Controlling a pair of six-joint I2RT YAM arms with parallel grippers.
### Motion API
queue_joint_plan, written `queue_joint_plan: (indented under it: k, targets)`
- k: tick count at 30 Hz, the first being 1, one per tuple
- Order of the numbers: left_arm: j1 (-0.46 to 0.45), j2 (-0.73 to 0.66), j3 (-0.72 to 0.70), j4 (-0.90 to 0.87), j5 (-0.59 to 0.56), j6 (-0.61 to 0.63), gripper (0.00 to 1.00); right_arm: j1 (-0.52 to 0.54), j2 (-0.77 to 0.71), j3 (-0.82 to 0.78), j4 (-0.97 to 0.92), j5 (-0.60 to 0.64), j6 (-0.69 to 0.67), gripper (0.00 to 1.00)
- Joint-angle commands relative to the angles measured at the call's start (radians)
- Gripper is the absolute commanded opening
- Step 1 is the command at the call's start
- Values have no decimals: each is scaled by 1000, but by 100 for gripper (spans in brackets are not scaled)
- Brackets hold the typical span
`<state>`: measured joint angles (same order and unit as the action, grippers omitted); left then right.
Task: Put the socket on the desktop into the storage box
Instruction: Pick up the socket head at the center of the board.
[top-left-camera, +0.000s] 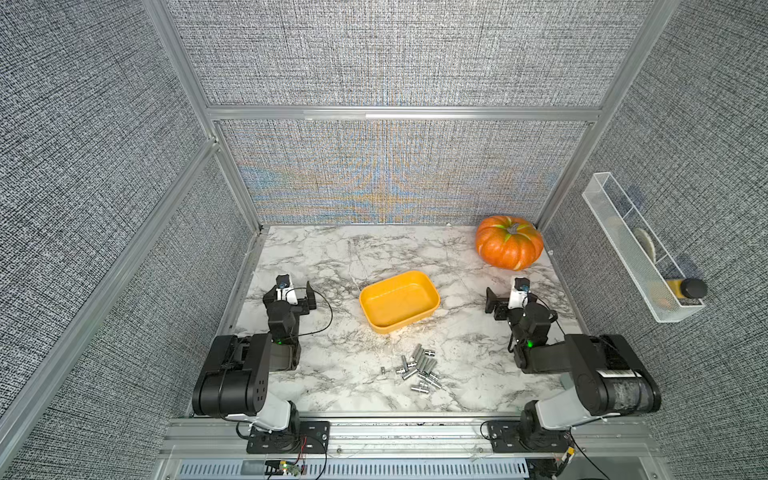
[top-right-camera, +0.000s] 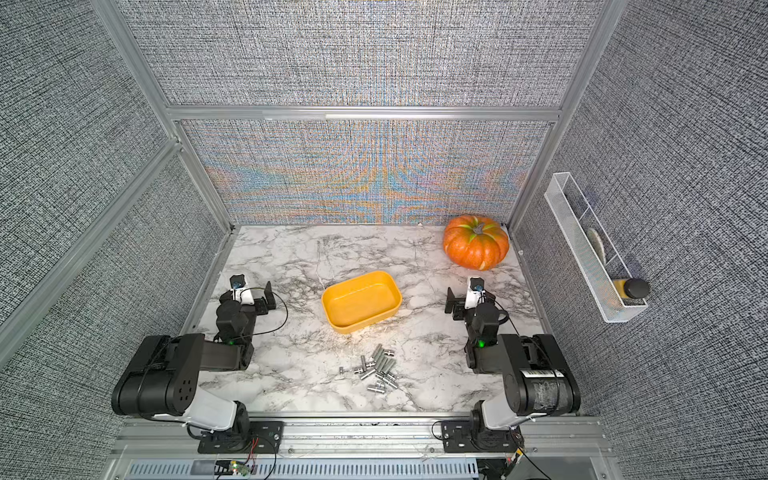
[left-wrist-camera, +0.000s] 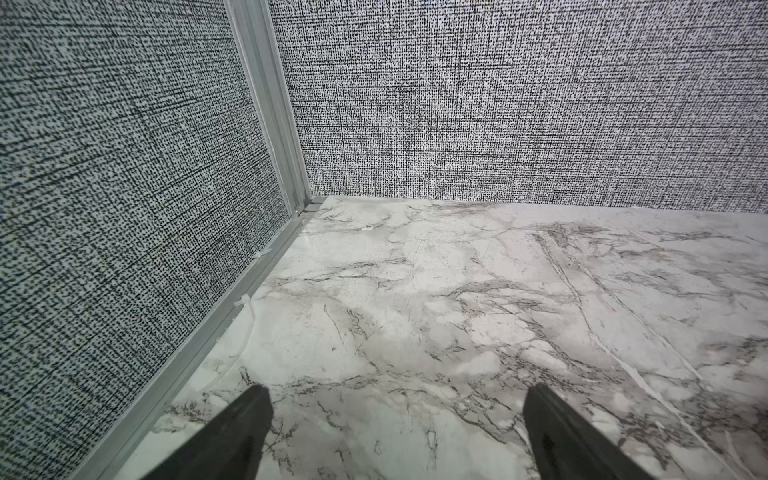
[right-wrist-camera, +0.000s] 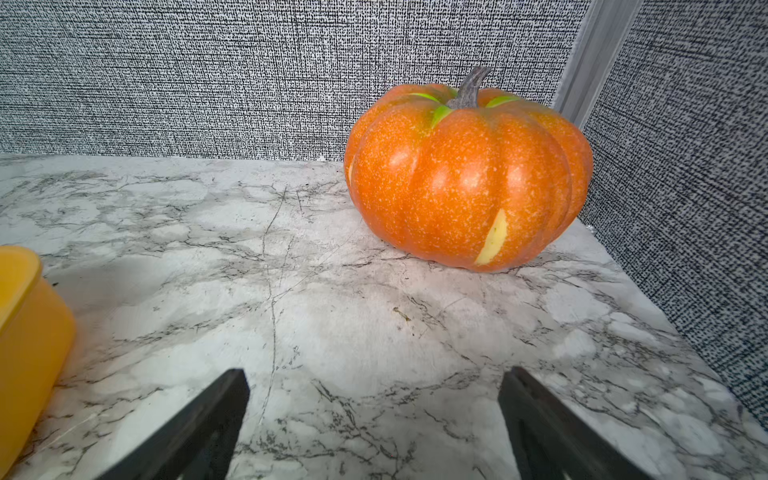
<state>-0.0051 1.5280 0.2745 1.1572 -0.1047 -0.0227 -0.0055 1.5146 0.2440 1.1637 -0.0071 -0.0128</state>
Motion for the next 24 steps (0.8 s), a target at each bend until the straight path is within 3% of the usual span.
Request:
queue_joint_plan:
  k: [1,21,23,24]
  targets:
    - [0,-1,0,25,2,4,100,2,-2,-3,37,7,1,99]
    - [-2,-51,-9,24,-1,12,100,3,-18,-6,50,-3,-5,99]
    - [-7,-187,20,-153,-60,-26,100,12,-126,32,-134,-46,-18,99]
    - [-7,-283,62,-336,-94,-88,99,18,-194,85,-308,-39,12,99]
